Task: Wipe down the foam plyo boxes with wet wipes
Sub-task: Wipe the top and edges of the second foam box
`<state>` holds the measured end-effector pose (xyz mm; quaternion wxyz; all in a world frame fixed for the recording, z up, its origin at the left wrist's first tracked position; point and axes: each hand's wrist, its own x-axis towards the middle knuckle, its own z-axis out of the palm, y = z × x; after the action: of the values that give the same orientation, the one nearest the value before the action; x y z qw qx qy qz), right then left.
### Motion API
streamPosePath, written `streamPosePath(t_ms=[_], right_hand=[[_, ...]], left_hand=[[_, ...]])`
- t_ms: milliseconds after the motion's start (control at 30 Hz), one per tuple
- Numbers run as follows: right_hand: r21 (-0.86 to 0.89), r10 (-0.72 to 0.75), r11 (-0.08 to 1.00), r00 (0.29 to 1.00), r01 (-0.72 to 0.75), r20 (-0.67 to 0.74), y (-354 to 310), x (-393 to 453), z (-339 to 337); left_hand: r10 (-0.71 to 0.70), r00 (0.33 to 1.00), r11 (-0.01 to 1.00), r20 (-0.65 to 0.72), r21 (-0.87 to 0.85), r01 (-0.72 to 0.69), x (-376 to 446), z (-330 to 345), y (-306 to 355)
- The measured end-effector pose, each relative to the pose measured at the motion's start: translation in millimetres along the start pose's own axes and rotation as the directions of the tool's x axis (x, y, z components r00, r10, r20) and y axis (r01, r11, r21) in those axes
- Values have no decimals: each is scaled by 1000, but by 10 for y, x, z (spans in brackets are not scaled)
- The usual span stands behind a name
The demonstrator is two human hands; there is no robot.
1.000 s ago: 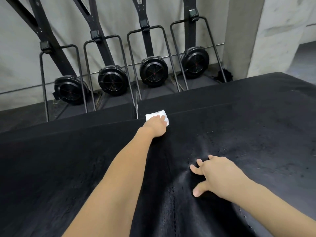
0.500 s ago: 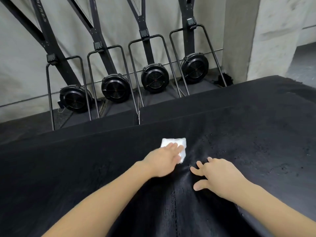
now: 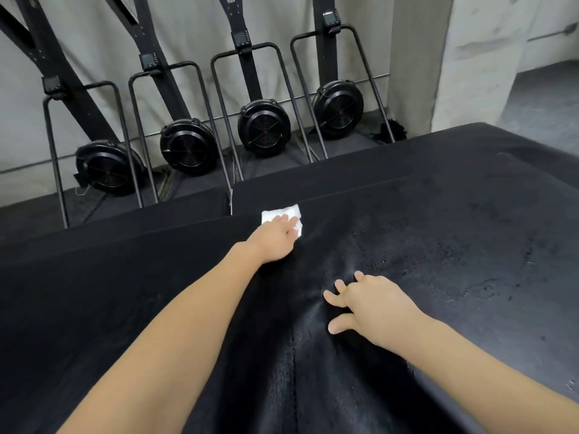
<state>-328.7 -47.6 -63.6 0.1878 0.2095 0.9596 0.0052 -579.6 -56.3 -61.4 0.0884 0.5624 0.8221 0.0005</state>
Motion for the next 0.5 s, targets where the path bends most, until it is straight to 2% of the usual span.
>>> streamPosePath(t_ms=[200, 333, 500], right_hand=[[42, 15, 999, 1000, -14, -24, -58, -105, -16], [215, 13, 977, 999, -1, -52, -47, -255, -105], [249, -43, 968, 999, 35, 27, 45, -332, -207]], left_hand=[[107, 991, 992, 75, -69, -102, -1138, 69, 335], [211, 975, 973, 64, -114, -203, -1846, 261, 564], [404, 915, 910, 10, -100, -401, -2545, 456, 770]])
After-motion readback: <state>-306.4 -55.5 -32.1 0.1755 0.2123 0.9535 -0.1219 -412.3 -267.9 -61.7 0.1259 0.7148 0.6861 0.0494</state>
